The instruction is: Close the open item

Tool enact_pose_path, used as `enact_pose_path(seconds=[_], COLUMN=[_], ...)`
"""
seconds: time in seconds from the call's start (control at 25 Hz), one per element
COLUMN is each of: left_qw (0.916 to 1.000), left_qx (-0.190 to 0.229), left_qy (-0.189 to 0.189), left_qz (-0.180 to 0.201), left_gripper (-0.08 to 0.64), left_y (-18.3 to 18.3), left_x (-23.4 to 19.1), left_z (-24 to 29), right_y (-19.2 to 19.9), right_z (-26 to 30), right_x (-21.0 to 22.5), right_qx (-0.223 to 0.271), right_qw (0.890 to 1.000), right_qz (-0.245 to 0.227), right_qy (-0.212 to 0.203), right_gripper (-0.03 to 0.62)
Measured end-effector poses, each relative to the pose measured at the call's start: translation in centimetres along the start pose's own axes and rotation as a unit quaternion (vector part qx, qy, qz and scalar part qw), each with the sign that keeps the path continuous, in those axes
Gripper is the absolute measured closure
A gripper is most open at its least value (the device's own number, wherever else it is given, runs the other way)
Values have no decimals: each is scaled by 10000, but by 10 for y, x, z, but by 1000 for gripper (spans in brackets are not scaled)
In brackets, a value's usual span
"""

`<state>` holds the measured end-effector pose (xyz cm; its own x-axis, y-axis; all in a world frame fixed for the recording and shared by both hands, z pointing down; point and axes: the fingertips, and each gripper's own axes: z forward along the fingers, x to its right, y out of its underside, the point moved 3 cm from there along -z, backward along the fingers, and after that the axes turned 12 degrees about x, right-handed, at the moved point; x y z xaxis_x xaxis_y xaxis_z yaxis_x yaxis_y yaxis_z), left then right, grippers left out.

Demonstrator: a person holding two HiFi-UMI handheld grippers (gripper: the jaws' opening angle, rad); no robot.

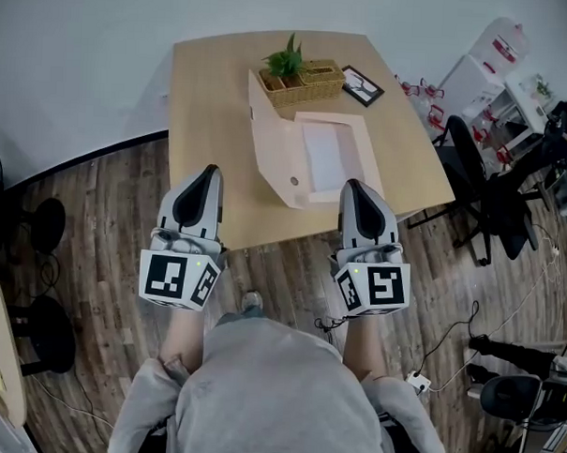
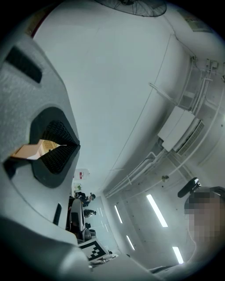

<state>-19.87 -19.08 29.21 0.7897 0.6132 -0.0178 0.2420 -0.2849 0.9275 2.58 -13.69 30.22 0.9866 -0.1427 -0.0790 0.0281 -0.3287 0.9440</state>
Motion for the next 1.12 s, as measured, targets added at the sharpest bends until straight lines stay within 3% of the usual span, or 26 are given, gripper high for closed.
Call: enact_pose_path(seconds=[0.56,0.72,0.92,1.12], left_qw=[9959,9927,9911,9893], left_qx=[-593,-850,-1071,-1294], left_qy=[414,523,322,-169], left_qz=[-547,-684,-721,-657], left_gripper=[549,440,360,330], left_y=[69,88,110,135], left_x=[-15,-3,14,24], left_z=[40,44,54,61], right_y=[22,32,44,48], right_z=[50,60,76,88], right_x=[9,18,33,53], right_qx=[-145,-208,-260,-264], right_qw=[9998,9997,9989,9975], right_qz=[-163,-60,84,170], right_qy=[50,-76,-380,-636], right_gripper=[578,578,578,578])
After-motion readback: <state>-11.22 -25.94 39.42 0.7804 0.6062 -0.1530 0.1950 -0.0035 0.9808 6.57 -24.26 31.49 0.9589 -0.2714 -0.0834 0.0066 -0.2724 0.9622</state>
